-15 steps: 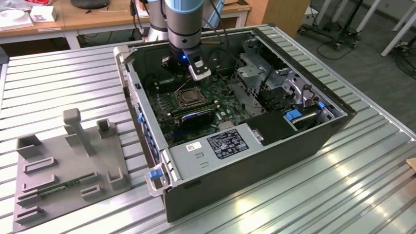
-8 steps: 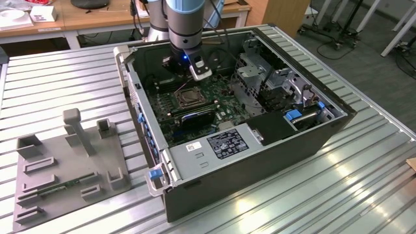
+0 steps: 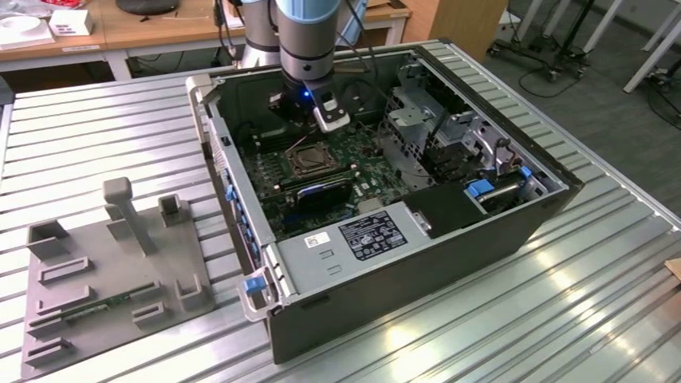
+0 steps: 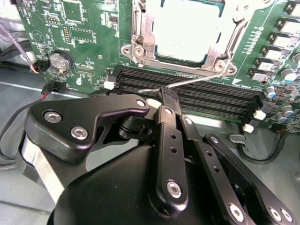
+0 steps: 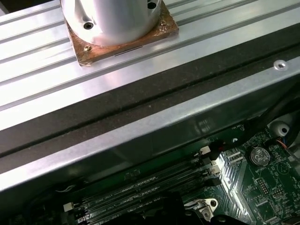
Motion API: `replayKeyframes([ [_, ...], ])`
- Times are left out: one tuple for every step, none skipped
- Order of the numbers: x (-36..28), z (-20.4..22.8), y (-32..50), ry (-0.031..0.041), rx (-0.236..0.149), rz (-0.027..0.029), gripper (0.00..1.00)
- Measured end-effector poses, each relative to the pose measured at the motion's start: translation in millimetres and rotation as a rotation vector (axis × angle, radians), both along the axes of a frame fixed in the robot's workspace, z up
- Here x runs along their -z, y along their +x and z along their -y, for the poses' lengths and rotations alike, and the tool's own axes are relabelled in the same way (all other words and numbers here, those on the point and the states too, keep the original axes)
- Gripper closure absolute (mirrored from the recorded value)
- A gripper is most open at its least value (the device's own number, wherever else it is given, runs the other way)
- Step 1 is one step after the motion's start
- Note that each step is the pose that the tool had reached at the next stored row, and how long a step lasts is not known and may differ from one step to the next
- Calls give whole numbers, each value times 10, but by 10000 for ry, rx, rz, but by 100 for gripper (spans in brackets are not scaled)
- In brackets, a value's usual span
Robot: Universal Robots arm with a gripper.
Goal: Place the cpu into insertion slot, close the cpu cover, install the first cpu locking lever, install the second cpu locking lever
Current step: 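Install the first cpu locking lever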
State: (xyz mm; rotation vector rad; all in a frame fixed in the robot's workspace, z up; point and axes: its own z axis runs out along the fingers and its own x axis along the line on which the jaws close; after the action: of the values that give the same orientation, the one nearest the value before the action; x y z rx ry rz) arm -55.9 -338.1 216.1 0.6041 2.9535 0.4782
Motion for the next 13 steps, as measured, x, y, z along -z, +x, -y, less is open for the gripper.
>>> replayKeyframes([
  [3,0,4,1,-1,1,90],
  [7,0,7,1,-1,1,90],
  [10,0,8,2,0,1,90],
  [16,0,9,1,1,1,90],
  [23,0,9,0,1,1,90],
  [32,0,9,1,1,1,90],
  [41,0,9,1,1,3,90],
  [50,0,10,1,-1,4,90],
  [57,0,10,1,-1,5,90],
  [65,0,10,1,-1,6,90],
  [71,0,10,0,-1,6,90],
  [78,0,9,0,-1,7,90],
  [85,0,9,1,0,8,90],
])
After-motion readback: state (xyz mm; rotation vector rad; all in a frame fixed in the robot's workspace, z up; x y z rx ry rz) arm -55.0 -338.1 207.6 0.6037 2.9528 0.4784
